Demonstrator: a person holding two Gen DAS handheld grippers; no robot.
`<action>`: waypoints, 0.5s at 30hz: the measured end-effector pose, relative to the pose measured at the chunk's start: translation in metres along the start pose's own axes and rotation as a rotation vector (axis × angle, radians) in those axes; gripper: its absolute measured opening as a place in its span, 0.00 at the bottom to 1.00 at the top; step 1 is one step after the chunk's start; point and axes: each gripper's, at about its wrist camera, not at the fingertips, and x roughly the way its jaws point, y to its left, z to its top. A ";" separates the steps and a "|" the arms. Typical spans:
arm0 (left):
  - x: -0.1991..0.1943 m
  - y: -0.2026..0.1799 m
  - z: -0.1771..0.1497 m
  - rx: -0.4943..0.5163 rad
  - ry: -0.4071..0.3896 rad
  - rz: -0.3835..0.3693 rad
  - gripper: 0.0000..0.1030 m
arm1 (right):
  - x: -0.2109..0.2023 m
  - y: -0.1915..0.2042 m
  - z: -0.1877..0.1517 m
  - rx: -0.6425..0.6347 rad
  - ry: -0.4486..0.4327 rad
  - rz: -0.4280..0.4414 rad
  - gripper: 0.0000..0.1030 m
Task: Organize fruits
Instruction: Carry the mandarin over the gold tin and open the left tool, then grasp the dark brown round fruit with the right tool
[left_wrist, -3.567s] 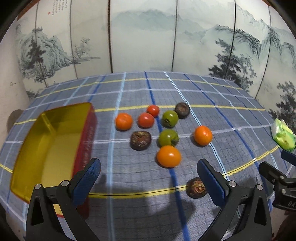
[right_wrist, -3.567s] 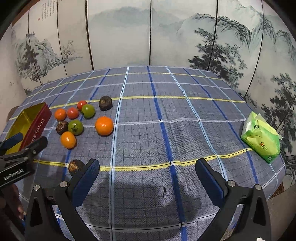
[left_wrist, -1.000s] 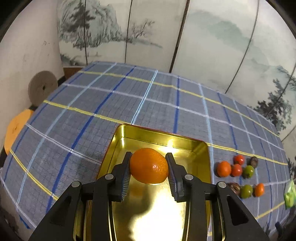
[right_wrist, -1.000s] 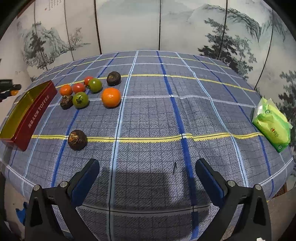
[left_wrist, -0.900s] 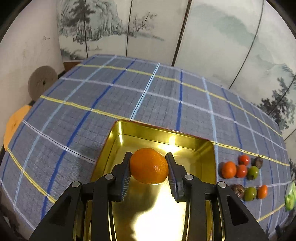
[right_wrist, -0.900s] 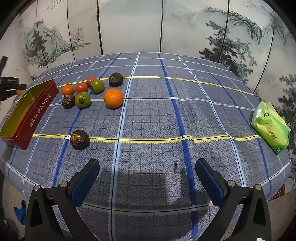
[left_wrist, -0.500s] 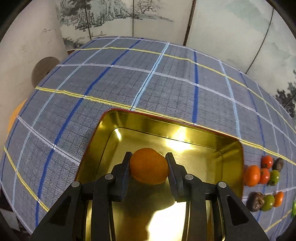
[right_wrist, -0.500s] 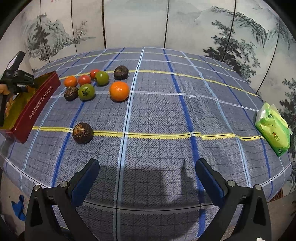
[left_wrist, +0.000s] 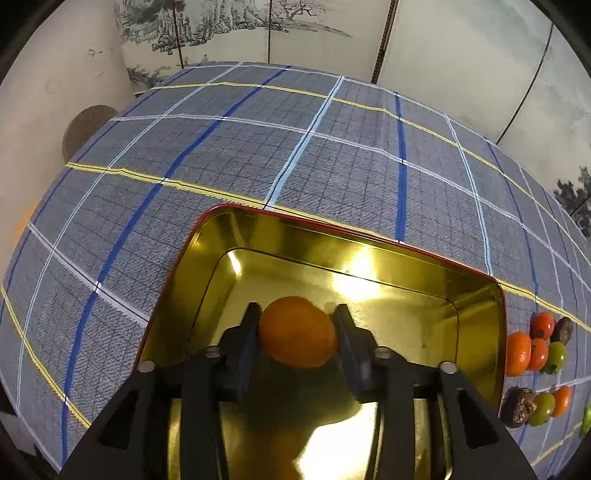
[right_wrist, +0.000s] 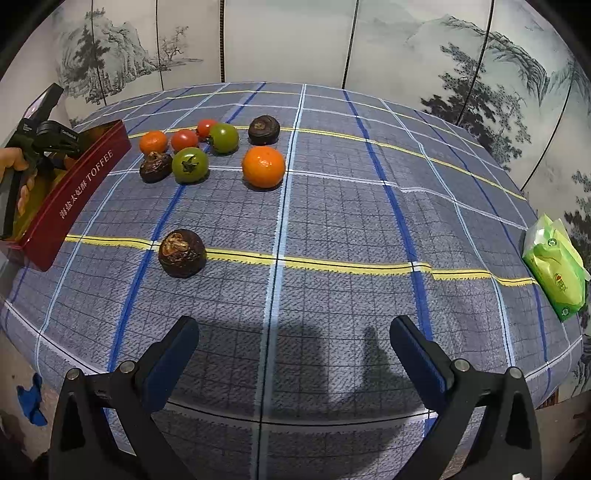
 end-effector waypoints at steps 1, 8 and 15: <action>-0.001 -0.001 0.000 0.005 0.003 -0.019 0.58 | 0.000 0.001 0.000 -0.001 0.000 0.001 1.00; -0.051 -0.003 -0.009 0.053 -0.125 -0.042 0.78 | -0.001 0.008 0.005 -0.022 -0.021 0.024 1.00; -0.162 0.029 -0.075 0.096 -0.368 -0.166 0.87 | 0.007 0.030 0.018 -0.065 -0.047 0.110 1.00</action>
